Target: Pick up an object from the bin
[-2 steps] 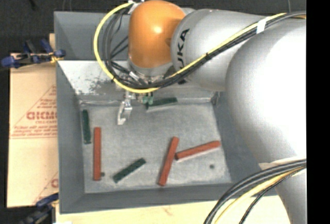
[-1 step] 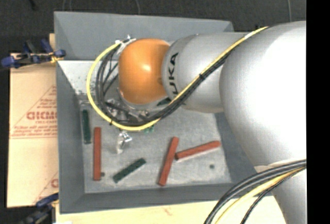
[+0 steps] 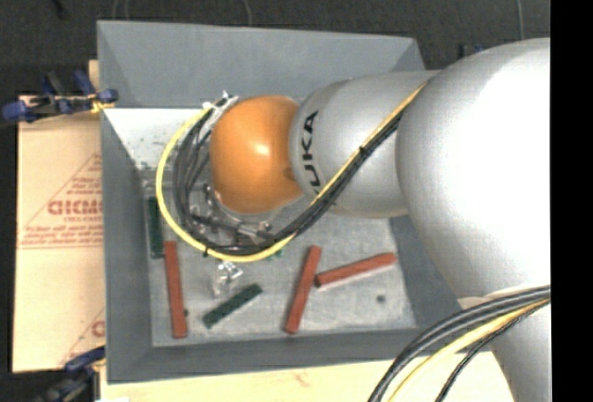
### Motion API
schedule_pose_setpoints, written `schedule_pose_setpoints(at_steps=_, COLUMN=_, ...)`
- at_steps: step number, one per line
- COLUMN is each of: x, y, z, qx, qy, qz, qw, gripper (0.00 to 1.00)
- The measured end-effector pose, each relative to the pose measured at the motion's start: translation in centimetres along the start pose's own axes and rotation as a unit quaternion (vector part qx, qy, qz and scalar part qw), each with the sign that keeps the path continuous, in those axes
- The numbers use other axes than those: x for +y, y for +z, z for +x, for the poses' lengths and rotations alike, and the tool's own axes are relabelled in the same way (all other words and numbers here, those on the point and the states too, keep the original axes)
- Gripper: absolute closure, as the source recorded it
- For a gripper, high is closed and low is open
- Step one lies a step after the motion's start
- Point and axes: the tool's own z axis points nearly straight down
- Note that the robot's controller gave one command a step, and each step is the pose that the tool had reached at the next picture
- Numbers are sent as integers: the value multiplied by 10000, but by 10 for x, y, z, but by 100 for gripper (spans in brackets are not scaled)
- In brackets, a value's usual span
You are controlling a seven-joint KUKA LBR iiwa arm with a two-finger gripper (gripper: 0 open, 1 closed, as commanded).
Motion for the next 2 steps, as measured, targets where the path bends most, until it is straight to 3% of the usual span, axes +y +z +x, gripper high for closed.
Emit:
schedule_pose_setpoints(at_steps=1, x=27, y=-20, z=1, qx=-29, qy=-1274, qz=16, qw=9919, gripper=0)
schedule_pose_setpoints(at_steps=2, x=40, y=10, z=-10, qx=-28, qy=-2679, qz=19, qw=9634, gripper=0)
